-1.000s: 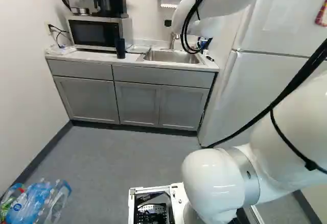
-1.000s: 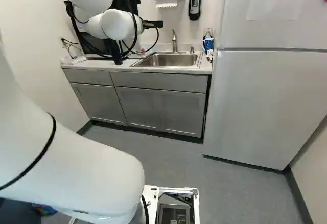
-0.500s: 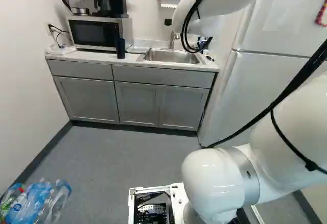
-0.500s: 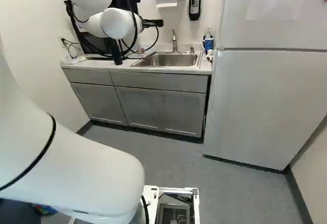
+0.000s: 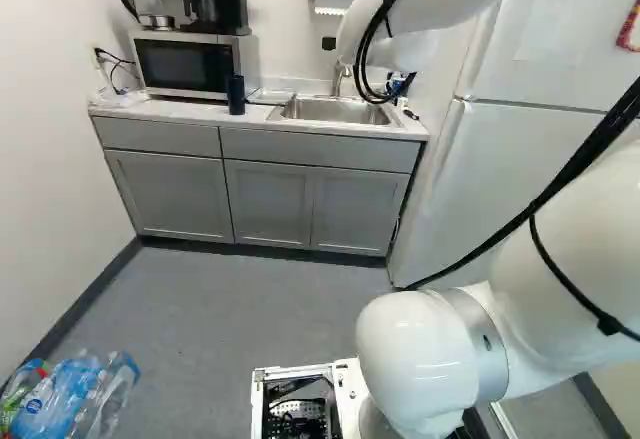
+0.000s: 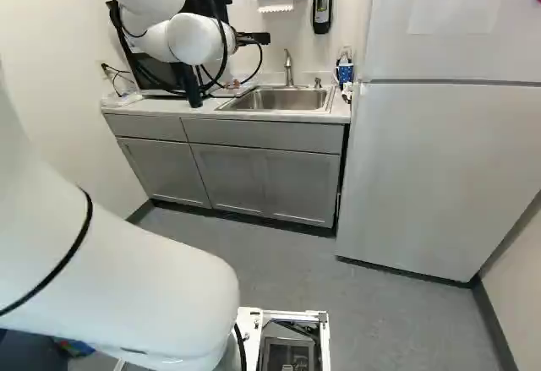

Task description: Rinse the cup and place it in the tray

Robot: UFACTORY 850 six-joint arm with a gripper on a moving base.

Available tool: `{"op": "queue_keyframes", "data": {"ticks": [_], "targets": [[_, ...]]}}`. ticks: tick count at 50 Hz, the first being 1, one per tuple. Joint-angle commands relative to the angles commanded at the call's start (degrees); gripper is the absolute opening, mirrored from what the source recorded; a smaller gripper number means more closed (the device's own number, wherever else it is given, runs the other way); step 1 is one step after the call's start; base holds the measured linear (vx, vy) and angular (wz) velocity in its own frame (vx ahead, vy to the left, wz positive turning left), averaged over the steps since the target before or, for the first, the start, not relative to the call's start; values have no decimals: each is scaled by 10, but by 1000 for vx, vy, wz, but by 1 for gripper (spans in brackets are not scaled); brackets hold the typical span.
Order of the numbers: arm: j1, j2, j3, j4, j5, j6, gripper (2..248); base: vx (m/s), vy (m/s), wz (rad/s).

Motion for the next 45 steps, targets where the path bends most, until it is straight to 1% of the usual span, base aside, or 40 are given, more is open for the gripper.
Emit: {"op": "queue_keyframes", "data": {"ticks": [26, 45], "targets": [[0, 0, 0, 0, 0, 0, 247, 6, 0, 0], [0, 0, 0, 0, 0, 0, 247, 78, -1, -10]]}}
